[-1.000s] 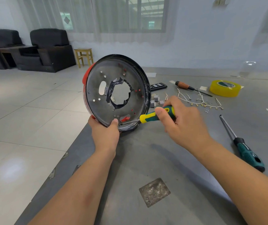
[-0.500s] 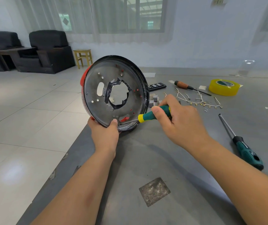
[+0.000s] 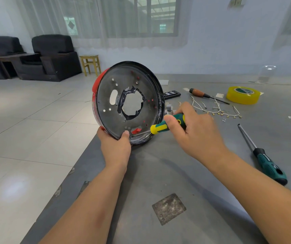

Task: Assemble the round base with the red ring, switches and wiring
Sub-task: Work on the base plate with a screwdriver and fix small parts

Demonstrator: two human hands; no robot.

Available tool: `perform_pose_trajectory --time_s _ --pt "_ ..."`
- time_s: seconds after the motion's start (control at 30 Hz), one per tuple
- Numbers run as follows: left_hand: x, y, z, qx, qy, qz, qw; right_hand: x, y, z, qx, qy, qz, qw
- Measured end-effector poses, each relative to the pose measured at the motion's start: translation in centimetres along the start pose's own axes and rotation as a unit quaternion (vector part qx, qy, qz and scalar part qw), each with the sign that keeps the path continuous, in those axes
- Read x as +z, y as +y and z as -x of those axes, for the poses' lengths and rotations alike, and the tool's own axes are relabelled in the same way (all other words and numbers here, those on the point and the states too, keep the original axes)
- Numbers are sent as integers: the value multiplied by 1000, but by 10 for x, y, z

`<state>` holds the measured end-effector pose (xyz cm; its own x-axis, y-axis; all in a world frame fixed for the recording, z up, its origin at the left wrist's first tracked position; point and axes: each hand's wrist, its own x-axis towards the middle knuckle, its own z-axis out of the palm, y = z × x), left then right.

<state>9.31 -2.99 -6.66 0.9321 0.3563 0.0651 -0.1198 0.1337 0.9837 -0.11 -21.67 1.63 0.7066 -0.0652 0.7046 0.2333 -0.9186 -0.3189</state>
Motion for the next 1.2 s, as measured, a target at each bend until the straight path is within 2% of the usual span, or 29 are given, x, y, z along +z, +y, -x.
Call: perform_pose_trajectory --time_s 0.07,0.27,0.47,0.6,0.67,0.87,1.0,1.13,1.2 --pt "0 1 0 -4 2 1 1000 -2 -4 0 8 -2 18 1000" --pt "0 0 -2 -14 13 11 1000 -6 4 -1 -46 -121 -158 979" --pt "0 -1 -1 -4 8 16 1000 -7 1 -4 -32 -94 -114 988" --pt "0 -1 -1 -5 12 14 1000 -5 -2 -5 35 -27 25 999" --pt "0 -1 -2 -9 17 17 1000 -7 1 -5 51 -20 43 998" --pt "0 -2 -1 -3 6 14 1000 -4 -3 3 18 -17 -80 996" --pt "0 -1 -1 2 3 9 1000 -4 -6 6 -28 -53 -150 987" --pt "-1 0 -1 -2 5 14 1000 -6 3 4 -93 -80 -173 977" --pt "-1 1 -1 -10 6 18 1000 -5 10 2 -100 -82 -181 975"
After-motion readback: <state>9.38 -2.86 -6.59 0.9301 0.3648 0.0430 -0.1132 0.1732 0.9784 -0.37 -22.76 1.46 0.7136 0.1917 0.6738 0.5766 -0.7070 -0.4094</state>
